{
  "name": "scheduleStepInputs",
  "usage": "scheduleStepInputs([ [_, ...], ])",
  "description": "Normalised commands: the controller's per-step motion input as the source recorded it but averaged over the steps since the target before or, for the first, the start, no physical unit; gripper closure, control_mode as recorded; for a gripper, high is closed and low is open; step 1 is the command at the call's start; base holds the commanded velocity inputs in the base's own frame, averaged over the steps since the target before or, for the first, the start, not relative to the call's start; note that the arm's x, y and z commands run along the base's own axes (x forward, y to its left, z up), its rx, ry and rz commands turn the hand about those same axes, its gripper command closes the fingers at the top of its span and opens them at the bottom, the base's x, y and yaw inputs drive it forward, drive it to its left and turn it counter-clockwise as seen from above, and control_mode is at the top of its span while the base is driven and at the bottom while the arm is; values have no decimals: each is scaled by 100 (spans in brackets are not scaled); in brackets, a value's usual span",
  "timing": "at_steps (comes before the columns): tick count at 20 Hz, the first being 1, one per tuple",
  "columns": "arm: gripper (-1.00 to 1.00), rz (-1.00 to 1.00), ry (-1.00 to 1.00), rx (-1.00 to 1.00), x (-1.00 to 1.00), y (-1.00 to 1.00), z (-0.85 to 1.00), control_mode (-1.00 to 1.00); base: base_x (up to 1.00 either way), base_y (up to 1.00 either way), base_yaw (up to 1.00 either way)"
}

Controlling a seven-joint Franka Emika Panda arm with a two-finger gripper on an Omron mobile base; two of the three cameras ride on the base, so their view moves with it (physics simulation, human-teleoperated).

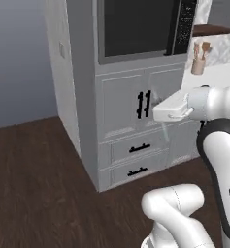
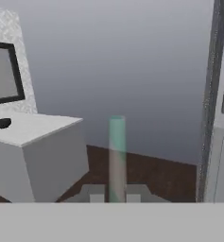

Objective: Take a straw from the drawer in front and place it inside the glass cup on the dining counter.

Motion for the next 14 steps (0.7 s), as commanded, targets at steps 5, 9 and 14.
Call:
scheduleStepInputs([
  [5,100,0,0,0,0,0,0,100,6,68,64],
  [9,100,0,0,0,0,0,0,100,67,54,43],
  [14,100,0,0,0,0,0,0,100,100,4,29],
])
